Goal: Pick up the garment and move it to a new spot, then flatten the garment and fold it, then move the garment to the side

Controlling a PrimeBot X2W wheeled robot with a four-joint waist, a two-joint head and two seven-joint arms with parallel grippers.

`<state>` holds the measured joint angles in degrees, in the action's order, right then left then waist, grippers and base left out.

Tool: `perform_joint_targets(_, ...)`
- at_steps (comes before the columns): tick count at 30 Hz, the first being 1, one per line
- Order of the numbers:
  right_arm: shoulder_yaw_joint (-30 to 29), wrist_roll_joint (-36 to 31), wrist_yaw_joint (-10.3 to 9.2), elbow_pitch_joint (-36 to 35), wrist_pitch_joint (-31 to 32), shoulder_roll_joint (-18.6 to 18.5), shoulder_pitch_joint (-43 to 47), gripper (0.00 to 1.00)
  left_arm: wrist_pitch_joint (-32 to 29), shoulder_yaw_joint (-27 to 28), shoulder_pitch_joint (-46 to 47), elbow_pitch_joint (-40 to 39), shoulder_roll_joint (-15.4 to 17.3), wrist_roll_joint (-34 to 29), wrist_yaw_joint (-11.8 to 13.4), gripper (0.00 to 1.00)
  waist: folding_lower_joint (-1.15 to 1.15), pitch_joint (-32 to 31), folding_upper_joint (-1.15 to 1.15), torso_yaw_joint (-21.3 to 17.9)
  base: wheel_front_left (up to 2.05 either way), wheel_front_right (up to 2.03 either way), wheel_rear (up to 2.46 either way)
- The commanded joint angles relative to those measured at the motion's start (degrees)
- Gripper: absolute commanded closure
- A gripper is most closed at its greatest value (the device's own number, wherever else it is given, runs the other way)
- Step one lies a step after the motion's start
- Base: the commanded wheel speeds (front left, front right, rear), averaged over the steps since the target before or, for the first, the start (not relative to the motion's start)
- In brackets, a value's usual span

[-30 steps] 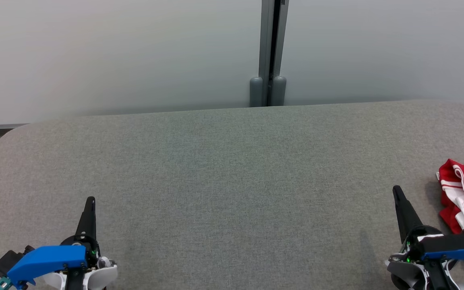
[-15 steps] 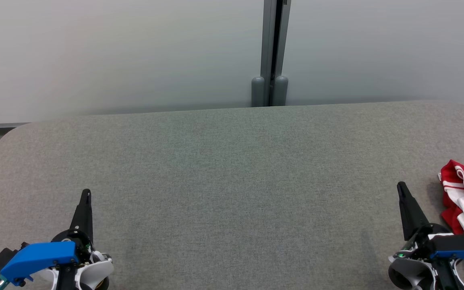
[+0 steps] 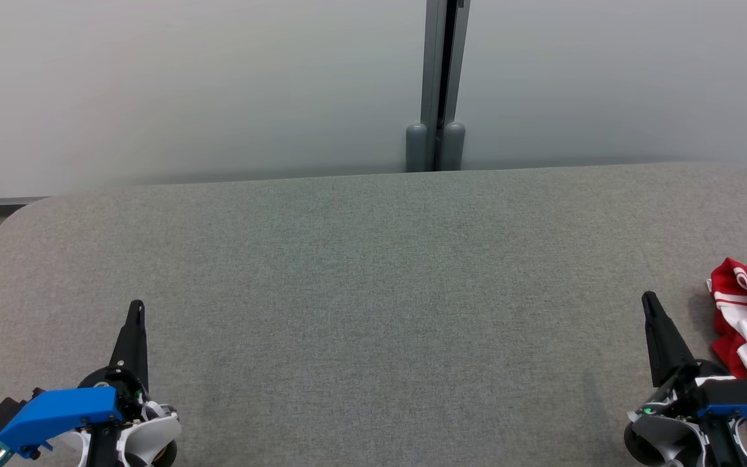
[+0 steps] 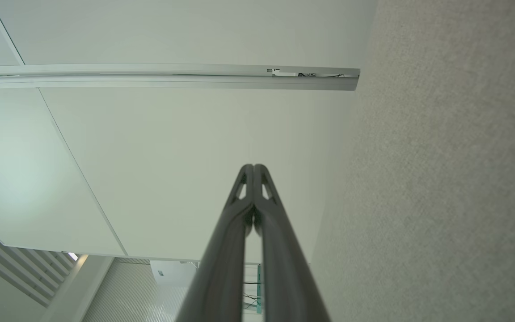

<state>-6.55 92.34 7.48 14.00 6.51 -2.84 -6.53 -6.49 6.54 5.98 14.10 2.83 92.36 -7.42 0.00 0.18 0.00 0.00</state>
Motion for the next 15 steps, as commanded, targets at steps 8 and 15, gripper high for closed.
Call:
perform_joint_targets(8, -0.13, 0.14, 0.02, -0.25, 0.27, -0.07, 0.68, 1.00, -0.26, 0.12, 0.51, -0.25, 0.09, 0.14, -0.26, 1.00, 0.00, 0.00, 0.00, 0.00, 0.00, 0.00, 0.00)
perform_joint_targets(15, -0.13, 0.14, 0.02, -0.24, 0.27, -0.07, 0.68, 1.00, -0.26, 0.12, 0.51, -0.25, 0.09, 0.14, -0.26, 1.00, 0.00, 0.00, 0.00, 0.00, 0.00, 0.00, 0.00)
